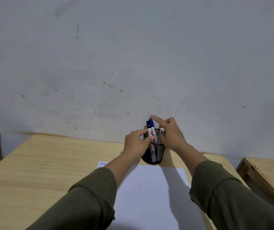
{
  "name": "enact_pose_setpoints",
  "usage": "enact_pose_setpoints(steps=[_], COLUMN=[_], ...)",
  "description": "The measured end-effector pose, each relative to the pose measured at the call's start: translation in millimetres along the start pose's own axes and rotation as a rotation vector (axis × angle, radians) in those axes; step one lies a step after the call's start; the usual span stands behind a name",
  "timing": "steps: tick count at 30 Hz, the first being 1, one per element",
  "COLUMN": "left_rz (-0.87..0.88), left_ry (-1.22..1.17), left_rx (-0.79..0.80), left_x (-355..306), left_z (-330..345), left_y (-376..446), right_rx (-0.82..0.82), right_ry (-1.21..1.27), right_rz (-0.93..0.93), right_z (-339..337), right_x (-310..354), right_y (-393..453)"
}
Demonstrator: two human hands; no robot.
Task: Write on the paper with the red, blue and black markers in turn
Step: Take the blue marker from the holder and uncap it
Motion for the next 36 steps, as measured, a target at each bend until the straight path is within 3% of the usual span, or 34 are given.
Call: enact_pose_setpoints(steps=[7,15,21,26,30,36], left_rz=[0.000,-0.004,-0.025,-0.024,0.071,0.168], left_ry=[0.005,0.008,-0.014,0.041,0.022,0.008], left_rx=[0.002,0.003,-0.001,-0.036,-0.123,-0.082], left_x=[-1,0,2,1,-20,-58], left_z=[0,0,2,-3,-19,-24], left_y=[0,-1,-1,-1,-4,-28], right_rx=[-0.007,-0.302,-0.247,-0.332,-0.376,-0.393], right_ry=[0.007,-0.025,0.035,0.346,0.604,0.881], right_rz=[-0.005,-0.040,0.007,0.095,0.092,0.056], right_z=[2,-18,-18,-47,-79,-109], right_x=[0,11,12,14,27,54], right_y=[0,-12,-12,-14,-15,-28])
Point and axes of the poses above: each hand's wrist, its own y-axis towards the middle knuckle, its own z-axis out of the palm, x = y × z, the point moved 7 cm from there along y, towards the middle knuckle, and after that the axes turned 3 degrees about -z, right-handed, at the moved point
